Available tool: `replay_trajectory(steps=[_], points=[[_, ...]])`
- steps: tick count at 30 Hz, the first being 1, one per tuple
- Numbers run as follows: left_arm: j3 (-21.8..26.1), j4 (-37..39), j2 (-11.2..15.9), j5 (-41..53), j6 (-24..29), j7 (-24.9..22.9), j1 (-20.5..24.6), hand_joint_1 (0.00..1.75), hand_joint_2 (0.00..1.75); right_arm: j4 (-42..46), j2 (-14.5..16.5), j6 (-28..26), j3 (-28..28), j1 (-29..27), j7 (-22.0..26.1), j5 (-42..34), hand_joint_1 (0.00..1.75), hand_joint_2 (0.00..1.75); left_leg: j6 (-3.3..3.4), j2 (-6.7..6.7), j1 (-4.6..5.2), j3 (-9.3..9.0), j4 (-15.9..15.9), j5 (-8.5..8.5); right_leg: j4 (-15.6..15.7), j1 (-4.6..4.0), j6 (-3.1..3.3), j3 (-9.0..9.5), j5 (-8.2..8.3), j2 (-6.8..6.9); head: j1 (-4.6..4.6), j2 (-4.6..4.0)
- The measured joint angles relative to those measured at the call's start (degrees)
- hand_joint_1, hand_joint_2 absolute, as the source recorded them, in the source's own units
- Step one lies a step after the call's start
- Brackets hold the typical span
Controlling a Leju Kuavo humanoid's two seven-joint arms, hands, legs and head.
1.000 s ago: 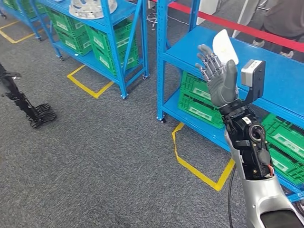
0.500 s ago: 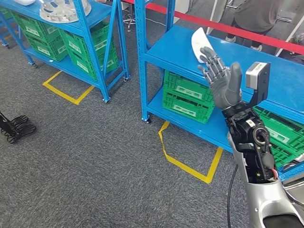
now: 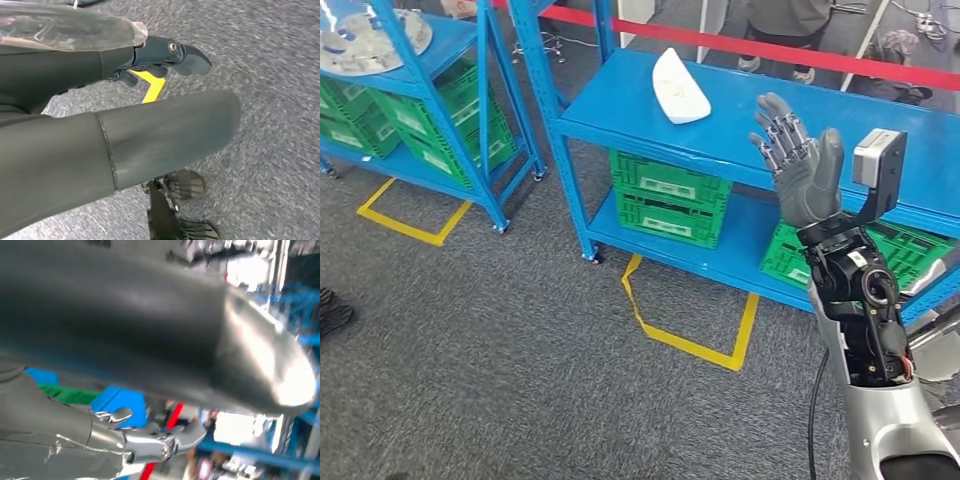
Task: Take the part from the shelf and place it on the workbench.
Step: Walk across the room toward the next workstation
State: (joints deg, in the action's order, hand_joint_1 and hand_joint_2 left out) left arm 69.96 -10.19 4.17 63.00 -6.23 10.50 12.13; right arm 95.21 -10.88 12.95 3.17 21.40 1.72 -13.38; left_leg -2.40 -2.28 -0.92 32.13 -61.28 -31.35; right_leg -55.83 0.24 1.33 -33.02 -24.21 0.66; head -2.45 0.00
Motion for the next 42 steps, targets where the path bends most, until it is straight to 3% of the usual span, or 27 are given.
replay_trajectory(steps=[2, 3, 4, 6, 8, 10, 12, 14, 16, 17, 18, 19, 20, 22, 23, 25, 27, 28, 30, 32, 33, 34, 35, 38, 40, 42], points=[[0.00, 0.00, -0.04, -0.01, 0.03, -0.01, -0.25, 0.00, 0.00, -0.23, 0.00, 0.07, 0.06, 0.05, 0.03, -0.01, 0.00, 0.00, -0.04, 1.61, 0.02, 4.55, -8.26, -3.05, 0.01, -0.07, 0.36, -0.08, 0.04, -1.43, 0.74, 0.00], [0.00, 0.00, -0.05, -0.01, 0.05, -0.01, -0.39, 0.00, 0.00, -0.39, 0.00, 0.09, 0.09, 0.01, 0.04, -0.01, 0.00, 0.00, 0.01, 1.84, 0.05, 6.18, -10.69, -3.34, 0.00, -0.12, 0.42, -0.08, 0.04, -2.20, 0.98, 0.00], [0.00, 0.00, -0.06, -0.01, 0.05, -0.01, -0.47, 0.00, 0.00, -0.53, 0.00, 0.10, 0.10, -0.02, 0.06, -0.01, 0.00, 0.00, 0.14, 1.96, 0.06, 6.75, -10.85, -2.47, 0.00, -0.17, 0.45, -0.04, 0.04, -2.97, 1.13, 0.00], [0.00, 0.00, -0.05, -0.01, 0.05, -0.01, -0.47, 0.00, 0.00, -0.70, 0.00, 0.09, 0.11, 0.02, 0.11, -0.02, 0.00, 0.00, 0.66, 2.76, 0.06, 4.70, -4.72, 1.85, 0.00, -0.22, 0.44, 0.12, 0.05, -4.46, 1.29, 0.00], [0.00, 0.00, 0.10, 0.00, 0.05, -0.01, -0.40, 0.00, 0.00, -0.79, 0.00, 0.07, 0.11, 0.11, 0.16, -0.02, 0.00, 0.00, 1.35, 5.04, 0.05, 1.51, 3.07, 5.24, -0.09, -0.33, 0.21, 0.07, 0.03, -5.82, 1.39, 0.00], [0.00, 0.00, 0.25, 0.06, 0.05, -0.01, -0.33, 0.00, 0.00, -0.84, 0.00, 0.03, 0.11, 0.17, 0.20, -0.02, 0.00, 0.00, 1.82, 5.97, 0.19, 0.24, 6.01, 5.83, -0.03, -0.25, -0.38, -0.19, 0.10, -7.05, 1.39, 0.00], [0.00, 0.00, 0.22, 0.14, 0.04, -0.02, -0.12, 0.00, 0.00, -0.85, -0.01, -0.03, 0.08, 0.14, 0.22, -0.02, 0.00, 0.00, 2.27, 4.71, 0.15, -0.09, 6.54, 5.99, 0.06, -0.03, -1.11, -0.32, 0.16, -7.83, 1.36, 0.00], [0.00, 0.00, 0.15, 0.18, 0.02, -0.02, 0.08, 0.00, 0.00, -0.84, -0.02, -0.11, 0.04, 0.19, 0.24, -0.03, 0.00, 0.00, 2.89, 3.47, -0.10, -0.57, 7.25, 6.25, -2.28, -0.14, -1.72, -1.25, -1.47, -5.85, 0.89, 0.00], [0.00, 0.00, 0.10, 0.21, -0.02, -0.02, -0.02, 0.00, 0.00, -0.83, -0.02, -0.26, 0.07, 0.13, 0.18, -0.07, 0.00, 0.00, 3.25, 2.27, -0.11, -0.88, 7.54, 6.26, -9.03, -0.08, -2.22, -4.23, -5.09, -2.72, 0.18, 0.00], [0.00, 0.00, 0.09, 0.23, -0.03, -0.03, -0.12, 0.00, 0.00, -0.83, -0.02, -0.35, 0.09, -0.06, 0.13, -0.12, 0.00, 0.00, 3.31, 1.62, -0.08, -0.94, 7.53, 6.17, -12.89, 0.12, -2.46, -6.06, -6.65, -1.91, -0.07, 0.00], [0.00, 0.00, 0.08, 0.23, -0.04, -0.04, -0.21, 0.00, 0.00, -0.83, -0.02, -0.42, 0.10, -0.34, 0.07, -0.22, 0.00, 0.00, 3.29, 1.00, -0.08, -1.02, 7.52, 6.06, -15.53, 0.35, -2.70, -7.33, -7.35, -1.47, -0.23, 0.00], [0.00, 0.00, 0.06, 0.23, -0.04, -0.04, -0.25, 0.00, 0.00, -0.83, -0.02, -0.47, 0.11, -0.59, 0.03, -0.37, 0.00, 0.00, 3.20, 0.35, -0.10, -1.15, 7.50, 5.92, -16.11, 0.58, -2.93, -7.64, -6.95, -1.19, -0.41, 0.00], [0.00, 0.00, 0.04, 0.23, -0.04, -0.04, -0.27, 0.00, 0.00, -0.82, -0.02, -0.52, 0.10, -0.74, 0.02, -0.50, 0.00, 0.00, 3.05, -0.26, -0.16, -1.36, 7.47, 5.74, -14.35, 0.76, -3.10, -6.77, -5.49, -0.89, -0.64, 0.00], [0.00, 0.00, -0.01, 0.23, -0.03, -0.04, -0.26, 0.00, 0.00, -0.76, -0.02, -0.57, 0.08, -0.81, 0.02, -0.69, 0.00, 0.00, 2.53, -1.40, -0.21, -2.03, 7.43, 5.25, -6.46, 0.82, -3.24, -2.71, -1.67, 0.80, -1.14, 0.00], [0.00, 0.00, -0.03, 0.23, -0.03, -0.04, -0.24, 0.00, 0.00, -0.72, -0.02, -0.58, 0.08, -0.76, 0.02, -0.73, 0.00, 0.00, 2.20, -1.95, -0.14, -2.31, 7.33, 4.97, -2.94, 0.58, -3.04, -0.95, -0.55, 1.79, -1.40, 0.00], [0.00, 0.00, -0.03, 0.23, -0.02, -0.04, -0.21, 0.00, 0.00, -0.63, -0.02, -0.65, 0.11, -0.82, -0.02, -0.79, 0.00, 0.00, 1.55, -3.05, 0.11, -2.70, 7.35, 4.63, 0.16, 0.08, -2.30, 0.47, -0.29, 2.71, -1.47, 0.00], [0.00, 0.00, -0.04, 0.22, -0.02, -0.06, -0.13, 0.00, 0.00, -0.53, -0.02, -0.77, 0.08, -1.01, -0.09, -0.80, 0.00, 0.00, 0.96, -4.14, 0.10, -3.02, 7.48, 4.39, 0.36, -0.02, -1.35, 0.41, -0.24, 1.48, -1.15, 0.00], [0.00, 0.00, -0.05, 0.20, -0.02, -0.05, -0.05, 0.00, 0.00, -0.42, -0.02, -0.83, 0.05, -1.06, -0.10, -0.81, 0.00, 0.00, 0.66, -3.77, 0.00, -3.05, 7.12, 3.93, 0.50, 0.02, -1.00, 0.47, -0.16, 0.86, -0.97, 0.00], [0.00, 0.00, -0.06, 0.16, -0.02, -0.04, 0.00, 0.00, 0.00, -0.20, -0.02, -0.87, 0.04, -0.93, -0.15, -0.82, 0.00, 0.00, 0.22, -1.22, -0.17, -1.27, 2.94, 1.34, 0.79, 0.26, -0.30, 0.58, 0.08, -0.26, -0.43, 0.00], [0.01, 0.00, -0.03, 0.12, 0.02, -0.03, -0.26, 0.00, 0.00, -0.14, -0.01, -0.86, 0.07, -0.94, -0.22, -0.83, 0.00, 0.00, 0.12, 1.26, -0.13, 2.94, -5.32, -2.32, 0.80, 0.23, 0.10, 0.45, 0.15, -1.43, 0.40, 0.00], [0.01, 0.00, -0.02, 0.10, 0.03, -0.03, -0.45, 0.00, 0.00, -0.14, 0.00, -0.84, 0.08, -1.06, -0.26, -0.83, 0.00, 0.00, 0.15, 1.66, -0.08, 4.86, -8.69, -3.28, 0.80, 0.19, 0.18, 0.41, 0.16, -2.08, 0.72, 0.00], [0.02, 0.00, -0.02, 0.09, 0.05, -0.03, -0.60, 0.00, 0.00, -0.15, 0.00, -0.81, 0.09, -1.18, -0.29, -0.83, 0.00, 0.00, 0.26, 1.84, -0.04, 5.92, -10.09, -3.08, 0.79, 0.14, 0.21, 0.41, 0.16, -2.77, 0.95, 0.00], [0.02, 0.00, -0.03, 0.08, 0.05, -0.03, -0.68, 0.00, 0.00, -0.15, 0.00, -0.78, 0.09, -1.24, -0.30, -0.83, 0.00, 0.00, 0.45, 1.96, -0.03, 5.83, -9.04, -1.69, 0.78, 0.11, 0.22, 0.44, 0.16, -3.44, 1.10, 0.00], [0.02, 0.00, 0.09, 0.04, 0.05, -0.03, -0.61, 0.00, 0.00, -0.14, 0.00, -0.66, 0.10, -1.20, -0.27, -0.85, 0.00, 0.00, 1.45, 3.15, 0.08, 1.26, 2.39, 4.58, 0.69, -0.03, 0.08, 0.59, 0.12, -5.05, 1.42, 0.00], [0.02, 0.00, 0.25, -0.01, 0.05, -0.03, -0.44, 0.00, 0.00, -0.13, 0.00, -0.59, 0.12, -1.16, -0.28, -0.88, 0.00, 0.00, 1.95, 3.68, 0.30, -0.47, 6.62, 5.94, 0.65, -0.11, -0.34, 0.46, 0.11, -5.70, 1.53, 0.00], [0.02, 0.00, 0.28, -0.03, 0.05, -0.03, -0.29, 0.00, 0.00, -0.14, 0.00, -0.53, 0.14, -1.14, -0.32, -0.89, 0.00, 0.00, 1.94, 3.56, 0.40, -0.60, 7.13, 5.98, 0.61, -0.13, -0.36, 0.37, -0.03, -5.94, 1.47, 0.00]])
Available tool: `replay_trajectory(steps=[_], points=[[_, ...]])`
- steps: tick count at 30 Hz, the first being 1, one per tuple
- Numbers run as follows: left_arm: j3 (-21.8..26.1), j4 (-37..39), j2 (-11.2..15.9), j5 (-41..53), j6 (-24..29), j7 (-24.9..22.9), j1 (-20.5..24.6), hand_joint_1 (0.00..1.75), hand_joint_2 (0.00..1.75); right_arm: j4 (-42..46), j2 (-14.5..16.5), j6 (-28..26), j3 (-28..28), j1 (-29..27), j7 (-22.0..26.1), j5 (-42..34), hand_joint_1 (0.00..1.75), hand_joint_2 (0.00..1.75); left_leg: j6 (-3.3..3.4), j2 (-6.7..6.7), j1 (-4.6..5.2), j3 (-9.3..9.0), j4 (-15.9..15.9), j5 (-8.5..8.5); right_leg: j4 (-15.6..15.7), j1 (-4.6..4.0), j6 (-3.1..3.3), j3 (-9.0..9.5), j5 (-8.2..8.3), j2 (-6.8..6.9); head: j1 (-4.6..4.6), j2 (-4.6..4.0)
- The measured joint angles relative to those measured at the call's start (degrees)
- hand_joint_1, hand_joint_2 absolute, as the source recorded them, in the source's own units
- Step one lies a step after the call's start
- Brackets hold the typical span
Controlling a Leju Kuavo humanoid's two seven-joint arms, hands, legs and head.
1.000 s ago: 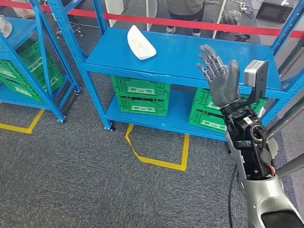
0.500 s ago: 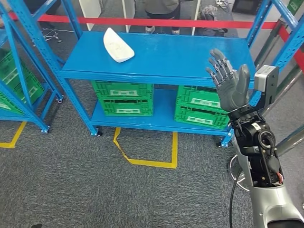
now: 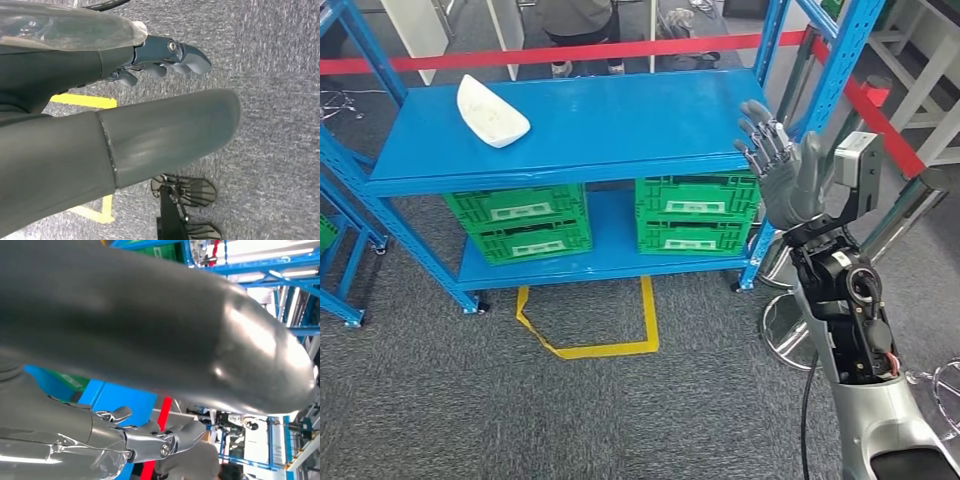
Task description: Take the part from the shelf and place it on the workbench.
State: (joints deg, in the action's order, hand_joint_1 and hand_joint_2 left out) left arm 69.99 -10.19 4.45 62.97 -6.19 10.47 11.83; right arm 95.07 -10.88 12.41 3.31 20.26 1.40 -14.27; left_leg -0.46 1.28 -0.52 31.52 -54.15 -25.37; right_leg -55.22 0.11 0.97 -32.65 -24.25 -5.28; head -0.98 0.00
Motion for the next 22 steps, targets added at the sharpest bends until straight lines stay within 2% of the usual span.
replay_trajectory(steps=[3, 10, 15, 22], points=[[0.00, 0.00, -0.05, -0.01, -0.01, 0.00, 0.04, 0.00, 0.00, -0.01, 0.00, 0.05, 0.05, 0.15, -0.03, 0.00, 0.00, 0.00, -0.01, 0.16, 0.14, -0.08, 0.13, 0.09, 0.16, 0.10, 0.40, 0.20, -0.11, 0.35, -0.22, 0.00], [0.01, 0.00, -0.16, -0.01, -0.02, 0.00, -0.17, 0.00, 0.00, -0.01, 0.00, -0.14, 0.08, 0.74, -0.01, 0.20, 0.00, 0.00, 0.47, 0.35, 0.19, -0.07, 0.10, 0.02, 0.77, 0.13, -0.40, 0.60, 0.06, 0.56, -0.88, 0.00], [0.02, 0.00, -0.16, 0.00, -0.02, 0.00, -0.16, 0.00, 0.00, -0.08, 0.00, -0.26, 0.10, 0.74, 0.09, 0.20, 0.00, 0.00, 0.53, 0.35, 0.19, -0.08, 0.09, -0.02, 0.82, 0.14, -0.71, 0.60, 0.04, 0.56, -0.87, 0.00], [0.02, 0.00, -0.22, 0.12, -0.01, 0.03, -0.16, 0.00, 0.00, -0.13, 0.00, -0.02, 0.10, 0.75, 0.30, 0.18, 0.00, 0.00, 0.51, 0.35, 0.13, -0.09, 0.11, -0.02, 0.81, 0.10, -0.73, 0.59, 0.04, 0.56, -0.71, 0.00]])
